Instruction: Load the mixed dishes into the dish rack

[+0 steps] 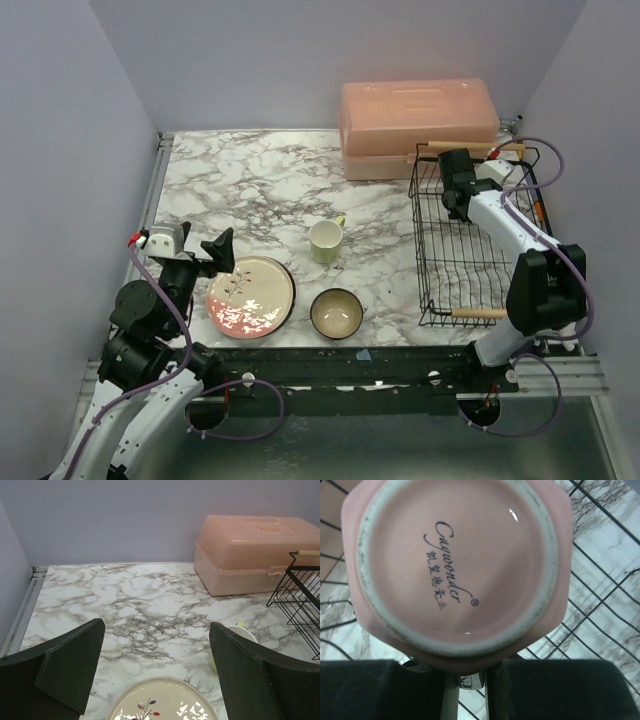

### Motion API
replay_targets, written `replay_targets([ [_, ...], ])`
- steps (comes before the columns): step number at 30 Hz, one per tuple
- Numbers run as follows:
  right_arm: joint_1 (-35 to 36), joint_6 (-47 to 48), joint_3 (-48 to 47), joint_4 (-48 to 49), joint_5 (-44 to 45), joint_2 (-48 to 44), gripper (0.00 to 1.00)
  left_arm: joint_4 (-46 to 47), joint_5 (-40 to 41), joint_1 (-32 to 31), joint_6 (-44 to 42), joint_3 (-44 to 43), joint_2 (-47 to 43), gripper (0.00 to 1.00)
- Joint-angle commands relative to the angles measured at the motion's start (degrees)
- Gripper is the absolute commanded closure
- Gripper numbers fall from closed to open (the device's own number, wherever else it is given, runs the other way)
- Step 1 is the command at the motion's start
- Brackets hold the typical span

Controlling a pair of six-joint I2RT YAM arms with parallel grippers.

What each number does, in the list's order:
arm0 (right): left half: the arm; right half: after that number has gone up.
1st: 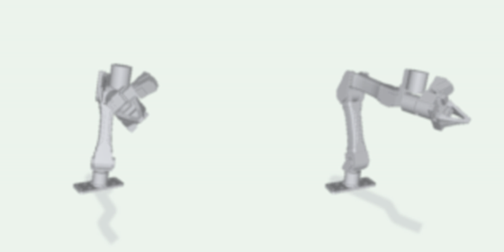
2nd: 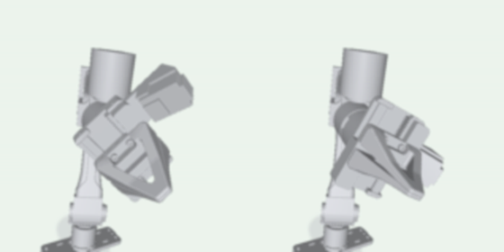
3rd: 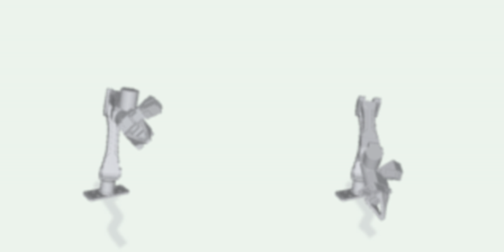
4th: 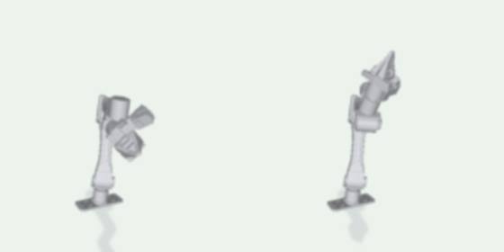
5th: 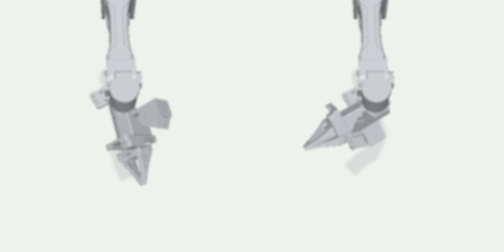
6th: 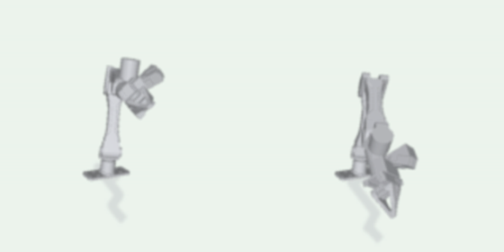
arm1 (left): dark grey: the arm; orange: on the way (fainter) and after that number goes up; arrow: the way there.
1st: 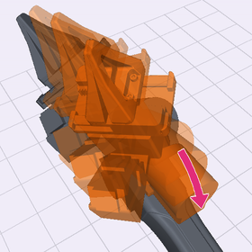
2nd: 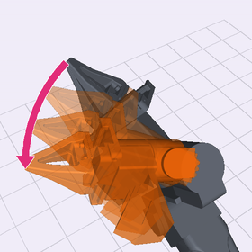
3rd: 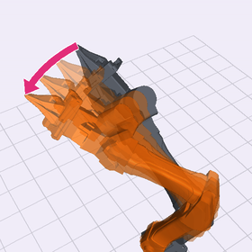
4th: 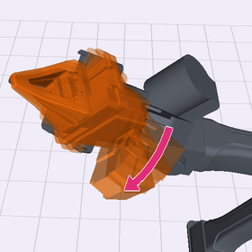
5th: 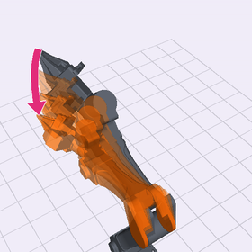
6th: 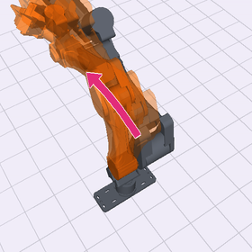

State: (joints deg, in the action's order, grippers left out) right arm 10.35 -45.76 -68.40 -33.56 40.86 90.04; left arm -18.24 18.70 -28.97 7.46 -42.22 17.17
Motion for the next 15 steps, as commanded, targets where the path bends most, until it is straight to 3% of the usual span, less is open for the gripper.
replay_targets([
  [1, -1.27, -8.82, -6.0, -3.77, 5.69, 4.28, 0.99, 1.01, 1.24, 0.23, -1.89, 0.62, -0.16, 0.07],
  [10, -5.57, -12.81, -5.49, -1.06, 8.73, 9.94, 1.0, 0.95, 0.01, 0.23, -1.84, 0.64, 0.57, 0.07],
  [15, -7.7, -9.18, -4.26, 5.58, 7.39, 11.73, 0.99, 0.93, 0.02, 0.23, -1.89, 0.63, 1.0, 0.07],
])
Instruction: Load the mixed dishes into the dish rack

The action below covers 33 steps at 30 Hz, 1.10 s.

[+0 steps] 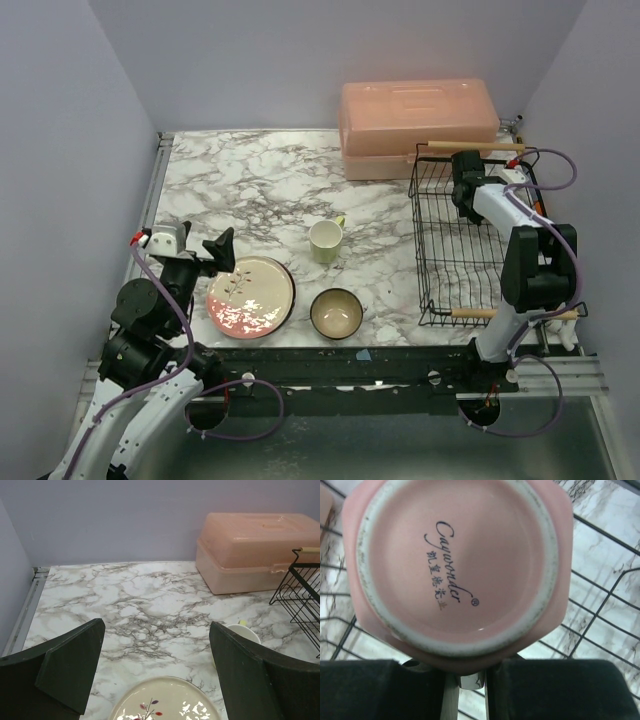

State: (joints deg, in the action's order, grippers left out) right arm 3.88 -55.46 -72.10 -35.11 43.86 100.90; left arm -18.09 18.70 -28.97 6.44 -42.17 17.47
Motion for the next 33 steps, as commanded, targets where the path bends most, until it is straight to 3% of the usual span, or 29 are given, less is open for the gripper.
replay_targets([
  [1, -1.46, 0.94, -0.94, 7.54, 4.63, 1.62, 0.99, 0.85, -0.04, 0.23, -0.82, 0.6, 0.82, 0.07],
  [9, -3.53, 1.53, -1.12, 12.35, -1.05, 4.59, 0.99, 0.68, -0.07, 0.32, -1.16, 0.45, 1.45, 0.07],
  [17, -3.51, 1.09, -1.06, 15.25, -1.78, 6.08, 0.99, 0.77, 0.6, 0.49, -1.34, 0.69, 1.82, 0.07],
  [22, -3.5, -1.35, -0.43, 15.33, -0.29, 6.63, 0.93, 0.77, 0.38, 0.6, -1.32, 0.69, 2.71, 0.07],
  [27, -5.02, -2.54, 0.71, 15.32, 0.6, 6.33, 0.73, 0.64, 0.02, 0.69, -1.26, 0.59, 3.42, 0.07],
  [33, -5.11, -1.8, 1.08, 15.74, -0.39, 5.41, 0.4, 0.57, -0.16, 0.78, -1.25, 0.55, 3.7, 0.07],
])
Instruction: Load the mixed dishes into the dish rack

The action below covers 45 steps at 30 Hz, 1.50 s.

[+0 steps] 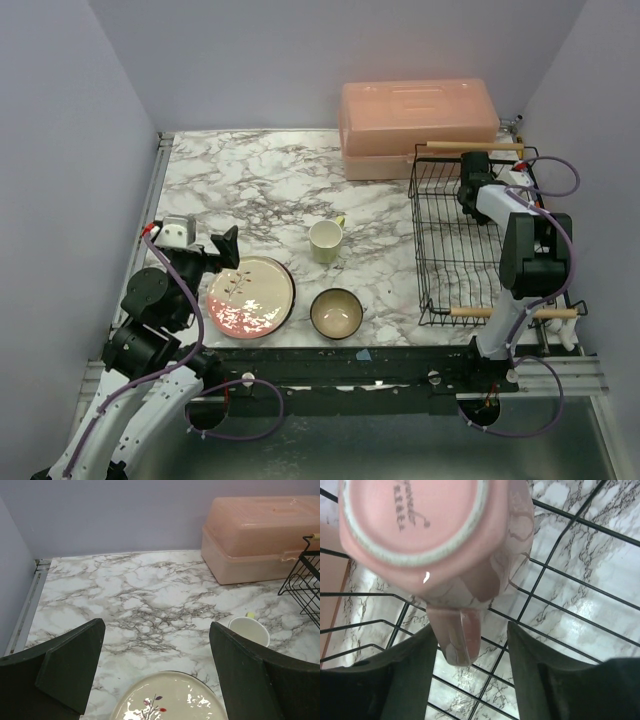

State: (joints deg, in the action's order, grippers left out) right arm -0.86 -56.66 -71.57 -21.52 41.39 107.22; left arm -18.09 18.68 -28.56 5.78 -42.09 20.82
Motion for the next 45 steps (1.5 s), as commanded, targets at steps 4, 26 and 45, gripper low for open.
replay_targets([
  [4, -0.37, 1.59, 0.87, 3.14, -1.91, -1.77, 0.31, 0.59, -0.22, 0.43, -0.46, 0.51, 0.35, 0.07],
  [26, -0.02, 32.53, 13.88, 38.29, -25.72, -9.27, 0.26, -0.2, -0.86, 0.55, 0.37, 0.58, 0.86, 0.08],
  [45, 3.16, 24.61, 12.03, 15.26, -47.77, -32.51, 0.04, 0.16, -3.29, 0.52, 1.43, 0.87, 7.62, 0.04],
])
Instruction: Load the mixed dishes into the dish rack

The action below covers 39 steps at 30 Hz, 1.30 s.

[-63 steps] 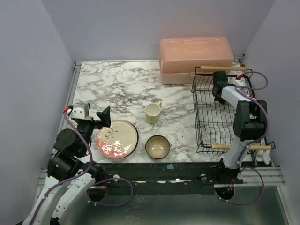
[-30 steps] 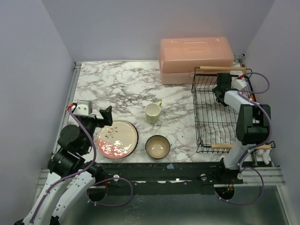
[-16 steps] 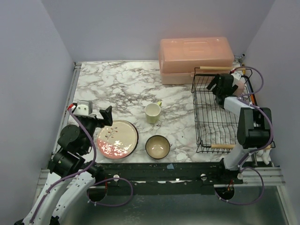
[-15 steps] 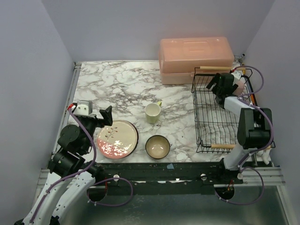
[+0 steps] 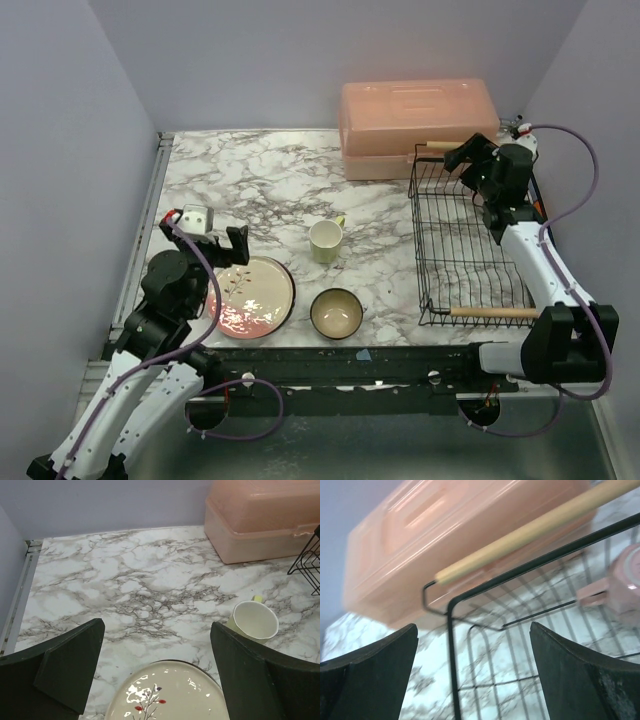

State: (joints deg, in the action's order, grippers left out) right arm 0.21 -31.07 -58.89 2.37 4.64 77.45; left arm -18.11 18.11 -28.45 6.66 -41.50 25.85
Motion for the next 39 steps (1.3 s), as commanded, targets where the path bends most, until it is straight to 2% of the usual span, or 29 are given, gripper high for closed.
replay_targets([
  [1, 2.52, -0.39, -0.77, -9.94, -12.96, -3.43, 0.04, 0.16, -3.29, 0.41, 0.57, 0.12, 3.51, 0.03],
  [4, 3.5, 0.81, 0.46, -11.58, -18.79, -5.78, 0.04, 0.22, -5.38, 0.42, 1.04, -0.37, 7.01, 0.02],
  [7, 4.37, 3.45, 1.51, -12.04, -23.53, -6.8, 0.04, -0.31, -10.8, 0.45, 4.2, -1.66, 11.59, 0.01],
  [11, 4.8, 6.59, 2.01, -14.26, -22.19, -8.57, 0.04, -1.9, -25.1, 0.46, 9.55, -6.41, 21.54, 0.01],
  [16, 4.91, 7.51, 2.29, -15.64, -19.61, -11.15, 0.04, -9.99, -38.25, 0.41, 10.73, -19.95, 39.35, 0.03],
  [21, 4.9, 6.53, 0.71, -16.17, -21.83, -10.29, 0.04, -23.08, -37.93, 0.21, 7.78, -34.7, 57.12, 0.12],
  [29, 4.98, 3.96, 1.64, -14.31, -25.1, -7.48, 0.04, -23.07, -31.46, -0.51, 8.02, -37.49, 66.8, 0.13],
  [31, 5.14, 3.85, 1.27, -14.09, -26.49, -5.79, 0.04, -23.27, -34.23, -0.62, 8.7, -38.57, 69.96, 0.16],
  [34, 5.33, 4.61, -0.13, -15.95, -25.06, -4.36, 0.04, -23.2, -39.61, -0.73, 10.23, -40.73, 74.44, 0.24],
  [39, 5.42, 4.33, -2.87, -18.52, -24.09, -5.51, 0.04, -24.31, -35.95, -1.15, 8.2, -42.96, 79.76, 0.45],
])
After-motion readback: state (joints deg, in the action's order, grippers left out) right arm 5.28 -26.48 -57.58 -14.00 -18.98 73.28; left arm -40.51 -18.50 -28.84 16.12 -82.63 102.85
